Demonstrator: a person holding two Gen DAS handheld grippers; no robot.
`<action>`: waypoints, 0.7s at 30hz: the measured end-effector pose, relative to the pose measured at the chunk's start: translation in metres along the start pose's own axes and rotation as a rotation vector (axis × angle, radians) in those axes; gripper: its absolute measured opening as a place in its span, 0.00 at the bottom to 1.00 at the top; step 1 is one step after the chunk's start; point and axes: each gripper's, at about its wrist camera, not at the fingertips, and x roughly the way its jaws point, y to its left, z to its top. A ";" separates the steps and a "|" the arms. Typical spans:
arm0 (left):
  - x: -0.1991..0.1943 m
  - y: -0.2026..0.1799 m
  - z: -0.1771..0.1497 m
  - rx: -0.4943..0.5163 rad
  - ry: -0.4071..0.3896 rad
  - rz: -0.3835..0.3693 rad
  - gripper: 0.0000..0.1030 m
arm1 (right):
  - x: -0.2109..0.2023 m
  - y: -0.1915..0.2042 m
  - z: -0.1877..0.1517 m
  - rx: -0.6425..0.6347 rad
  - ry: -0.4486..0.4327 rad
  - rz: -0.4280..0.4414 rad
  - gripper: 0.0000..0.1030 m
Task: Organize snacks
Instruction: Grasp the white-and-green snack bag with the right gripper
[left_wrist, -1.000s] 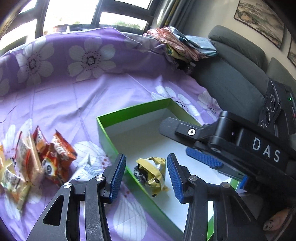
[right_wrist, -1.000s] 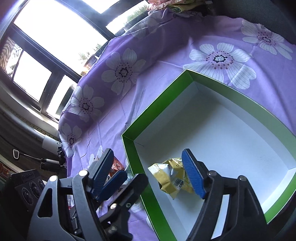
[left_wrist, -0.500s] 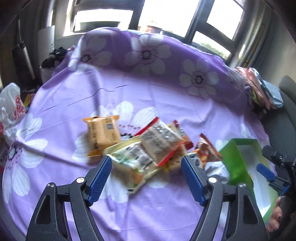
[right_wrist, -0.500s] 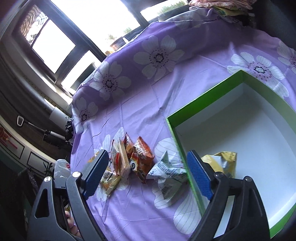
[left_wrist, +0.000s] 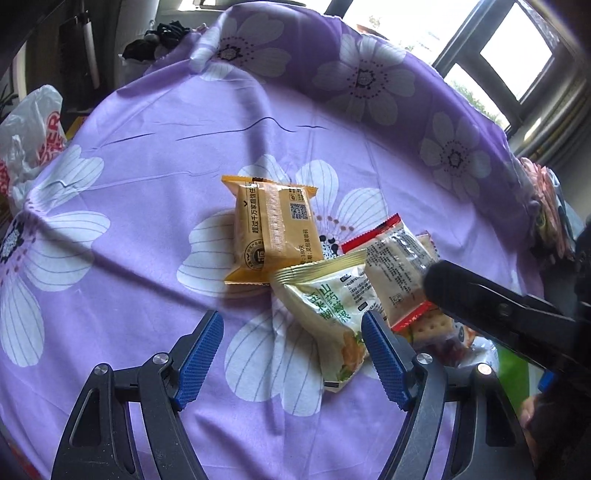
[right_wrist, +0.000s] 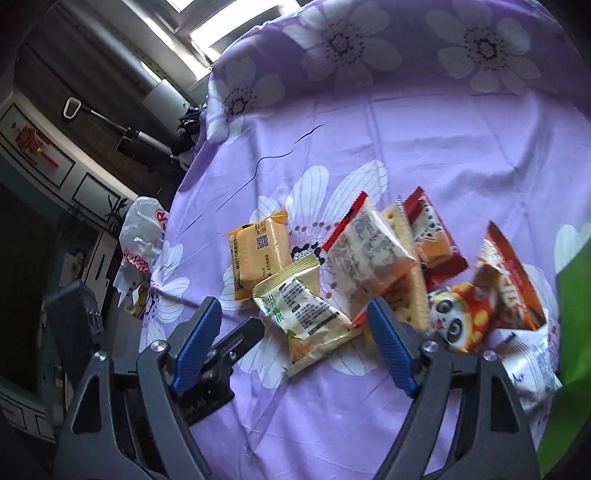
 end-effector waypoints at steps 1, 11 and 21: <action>0.003 -0.001 0.000 0.003 0.010 -0.003 0.75 | 0.012 0.002 0.004 -0.006 0.022 0.003 0.69; 0.030 -0.010 -0.001 0.034 0.084 -0.002 0.58 | 0.066 -0.006 -0.001 -0.006 0.151 -0.023 0.55; 0.025 -0.027 -0.014 0.173 0.053 0.046 0.44 | 0.066 -0.010 -0.020 -0.016 0.139 0.060 0.54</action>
